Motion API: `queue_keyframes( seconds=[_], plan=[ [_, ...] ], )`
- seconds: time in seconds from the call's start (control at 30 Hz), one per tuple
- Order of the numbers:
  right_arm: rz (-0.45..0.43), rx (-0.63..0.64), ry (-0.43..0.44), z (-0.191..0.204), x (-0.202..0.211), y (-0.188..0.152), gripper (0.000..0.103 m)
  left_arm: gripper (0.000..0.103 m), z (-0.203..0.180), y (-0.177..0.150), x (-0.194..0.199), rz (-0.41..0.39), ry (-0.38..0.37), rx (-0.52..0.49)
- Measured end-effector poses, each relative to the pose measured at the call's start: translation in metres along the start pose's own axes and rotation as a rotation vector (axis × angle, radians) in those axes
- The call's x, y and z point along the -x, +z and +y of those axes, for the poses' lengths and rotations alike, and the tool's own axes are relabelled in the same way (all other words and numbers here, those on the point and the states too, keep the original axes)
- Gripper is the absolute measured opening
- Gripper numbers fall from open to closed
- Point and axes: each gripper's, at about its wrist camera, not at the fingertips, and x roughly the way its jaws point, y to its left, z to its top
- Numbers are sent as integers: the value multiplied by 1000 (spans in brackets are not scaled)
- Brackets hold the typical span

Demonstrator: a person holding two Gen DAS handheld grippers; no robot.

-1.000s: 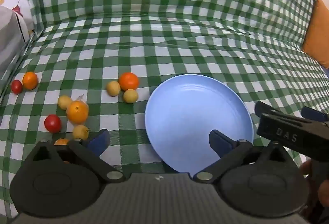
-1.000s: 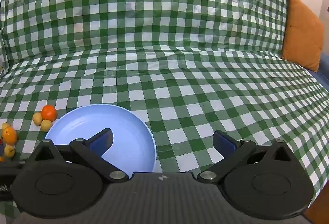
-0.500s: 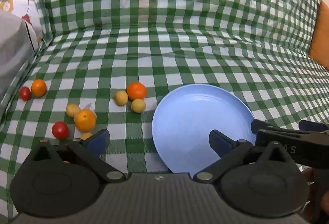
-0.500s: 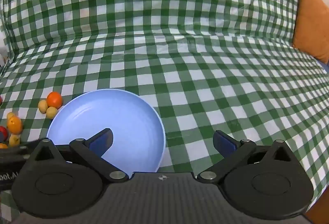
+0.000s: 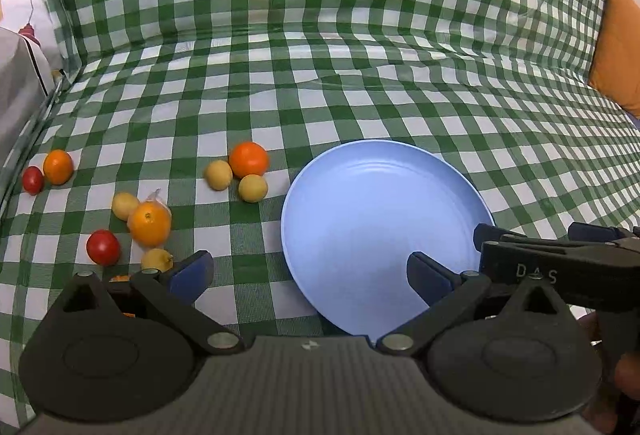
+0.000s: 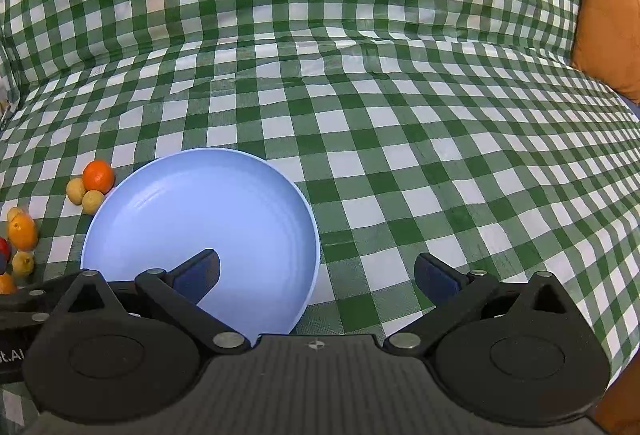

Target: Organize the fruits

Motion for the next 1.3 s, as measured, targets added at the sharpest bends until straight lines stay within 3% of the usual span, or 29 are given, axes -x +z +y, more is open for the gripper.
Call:
queue_keyframes(
  seconds=[0.17,0.9,1.07,1.13,1.2,1.23,1.27,1.3],
  plan=[
    [-4,3,-19,1,1,-2,102,103,17,15,-8,14,-6,11],
    [-8,4,-60,-2,-6,-1,102,103,15,24,-15,93,-33,65],
    [-94,-35,-79,-11,2,6,102,103,12,26,-15,116,-90,65],
    [-135,-49,-68,-16,5,11,97,103,16,28,-10,89,-125,60],
    [-156,-60,-55,-16,3,15,80,100,18,32,-5,54,-107,31],
    [-165,-75,-32,-18,3,17,73,89,23,33,-1,34,-97,14],
    [-171,-88,-7,-14,6,14,54,68,27,36,1,18,-92,6],
    [-181,-99,29,-10,8,15,35,57,34,41,3,5,-93,12]
  ],
)
